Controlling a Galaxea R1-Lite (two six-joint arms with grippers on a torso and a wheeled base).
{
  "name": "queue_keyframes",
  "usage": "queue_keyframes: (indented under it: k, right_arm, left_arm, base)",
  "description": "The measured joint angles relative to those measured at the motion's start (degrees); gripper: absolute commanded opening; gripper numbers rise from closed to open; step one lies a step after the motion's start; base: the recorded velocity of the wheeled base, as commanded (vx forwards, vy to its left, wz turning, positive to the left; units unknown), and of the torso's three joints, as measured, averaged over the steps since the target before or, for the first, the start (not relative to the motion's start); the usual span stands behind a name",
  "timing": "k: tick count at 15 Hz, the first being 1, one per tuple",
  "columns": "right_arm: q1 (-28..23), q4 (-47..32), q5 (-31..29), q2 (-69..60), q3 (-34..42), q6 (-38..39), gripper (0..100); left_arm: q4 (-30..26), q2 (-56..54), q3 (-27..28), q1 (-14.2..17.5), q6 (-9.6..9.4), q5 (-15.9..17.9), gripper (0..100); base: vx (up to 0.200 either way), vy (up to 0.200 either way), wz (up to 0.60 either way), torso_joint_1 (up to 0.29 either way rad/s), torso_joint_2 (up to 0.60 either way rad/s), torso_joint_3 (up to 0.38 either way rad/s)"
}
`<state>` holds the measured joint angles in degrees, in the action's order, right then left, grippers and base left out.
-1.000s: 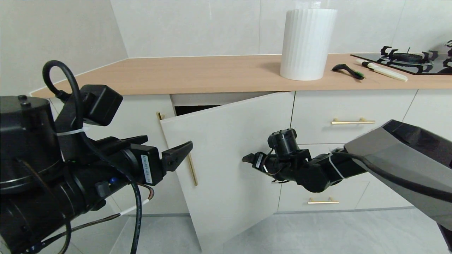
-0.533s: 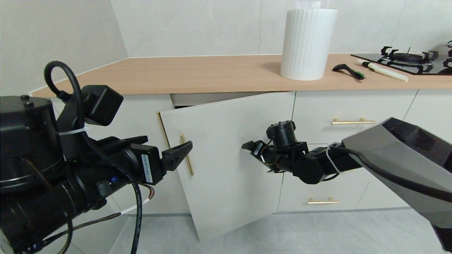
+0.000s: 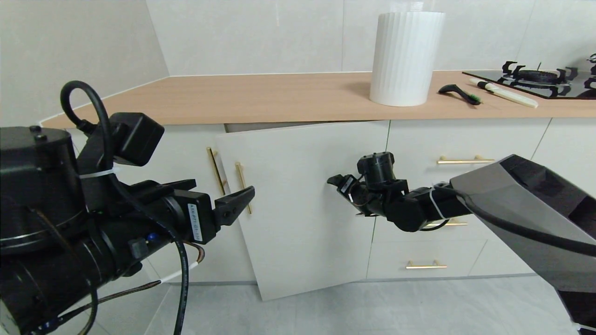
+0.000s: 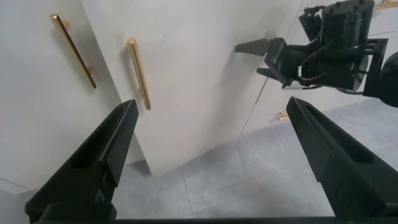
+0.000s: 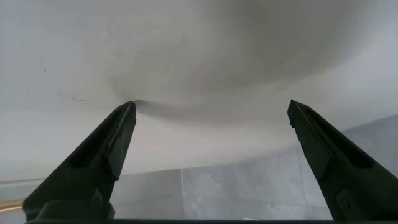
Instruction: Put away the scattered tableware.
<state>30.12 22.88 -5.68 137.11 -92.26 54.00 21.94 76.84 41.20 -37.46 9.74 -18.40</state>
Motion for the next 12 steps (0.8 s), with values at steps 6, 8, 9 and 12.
queue_keyframes:
  k: [6, 8, 9, 12]
  right_arm:
    - [-3.1, -0.2, -0.8, 1.2, -3.4, 0.0, 100]
    - [-3.7, -0.1, -1.1, 1.5, -3.9, 0.0, 100]
    - [-3.8, -0.2, -1.1, 1.6, -4.1, 0.0, 100]
    - [-4.2, -0.6, -1.2, 1.6, -4.6, 0.0, 100]
  left_arm:
    - [0.0, 0.1, 0.0, 0.0, 0.0, 0.1, 100]
    - [0.0, 0.1, 0.0, 0.0, 0.0, 0.1, 100]
    - [0.0, 0.1, 0.0, 0.0, 0.0, 0.1, 100]
    - [0.0, 0.1, 0.0, 0.0, 0.0, 0.0, 100]
  base:
    - [0.0, 0.0, 0.0, 0.0, 0.0, 0.0]
    - [0.0, 0.0, 0.0, 0.0, 0.0, 0.0]
    - [0.0, 0.0, 0.0, 0.0, 0.0, 0.0]
    - [0.0, 0.0, 0.0, 0.0, 0.0, 0.0]
